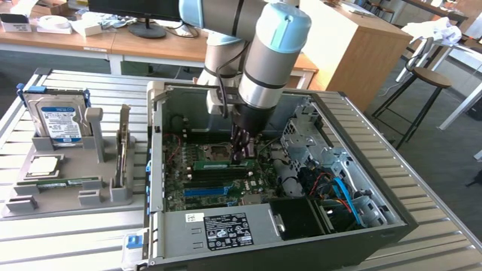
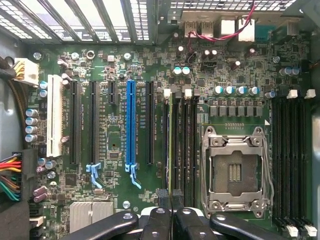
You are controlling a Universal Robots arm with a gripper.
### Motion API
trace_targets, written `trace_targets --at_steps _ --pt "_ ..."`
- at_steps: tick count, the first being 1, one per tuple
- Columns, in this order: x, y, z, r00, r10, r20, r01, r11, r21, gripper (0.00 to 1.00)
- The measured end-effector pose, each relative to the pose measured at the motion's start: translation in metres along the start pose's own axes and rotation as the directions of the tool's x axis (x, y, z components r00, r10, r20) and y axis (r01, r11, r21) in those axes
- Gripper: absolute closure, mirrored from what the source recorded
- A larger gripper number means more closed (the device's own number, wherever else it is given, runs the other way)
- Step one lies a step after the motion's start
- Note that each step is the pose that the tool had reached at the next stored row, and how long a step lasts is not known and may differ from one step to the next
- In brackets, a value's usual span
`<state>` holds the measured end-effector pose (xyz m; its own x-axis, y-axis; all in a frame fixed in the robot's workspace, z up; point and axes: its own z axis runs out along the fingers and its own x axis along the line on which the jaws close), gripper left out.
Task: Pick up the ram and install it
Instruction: 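Insert the ram into the slot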
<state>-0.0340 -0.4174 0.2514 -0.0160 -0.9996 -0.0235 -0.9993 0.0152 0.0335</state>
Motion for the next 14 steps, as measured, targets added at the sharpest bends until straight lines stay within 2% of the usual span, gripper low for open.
trace_targets --at_steps 14 --pt "0.0001 -0.0002 0.0048 1.0000 0.000 0.0002 0.000 1.0000 0.0001 0.89"
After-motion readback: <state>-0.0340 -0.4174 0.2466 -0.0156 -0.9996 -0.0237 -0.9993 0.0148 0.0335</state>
